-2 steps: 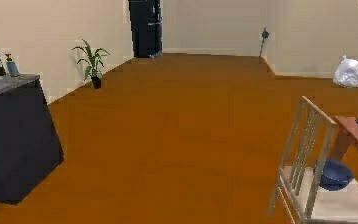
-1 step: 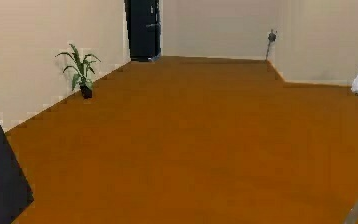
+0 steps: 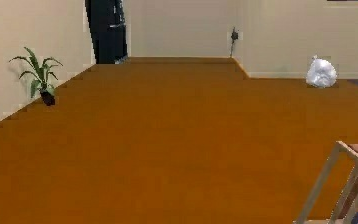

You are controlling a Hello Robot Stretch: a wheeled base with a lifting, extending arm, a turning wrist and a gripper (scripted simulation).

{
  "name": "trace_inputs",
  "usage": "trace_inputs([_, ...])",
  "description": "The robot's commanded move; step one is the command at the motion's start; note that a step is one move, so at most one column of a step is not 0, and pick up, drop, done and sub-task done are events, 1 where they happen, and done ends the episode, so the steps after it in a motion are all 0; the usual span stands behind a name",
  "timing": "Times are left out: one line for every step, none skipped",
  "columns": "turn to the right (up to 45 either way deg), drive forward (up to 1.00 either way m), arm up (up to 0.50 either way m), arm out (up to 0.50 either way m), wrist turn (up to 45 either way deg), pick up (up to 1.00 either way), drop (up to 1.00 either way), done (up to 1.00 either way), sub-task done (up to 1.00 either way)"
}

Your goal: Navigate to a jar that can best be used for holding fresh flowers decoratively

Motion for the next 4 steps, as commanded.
trace_inputs([0.0,1.0,0.0,0.0,0.0,0.0,0.0,0.0,0.0])
trace_inputs([45.0,0.0,0.0,0.0,0.0,0.0,0.0,0.0,0.0])
trace_inputs([0.0,0.95,0.0,0.0,0.0,0.0,0.0,0.0,0.0])
trace_inputs([39.0,0.0,0.0,0.0,0.0,0.0,0.0,0.0,0.0])
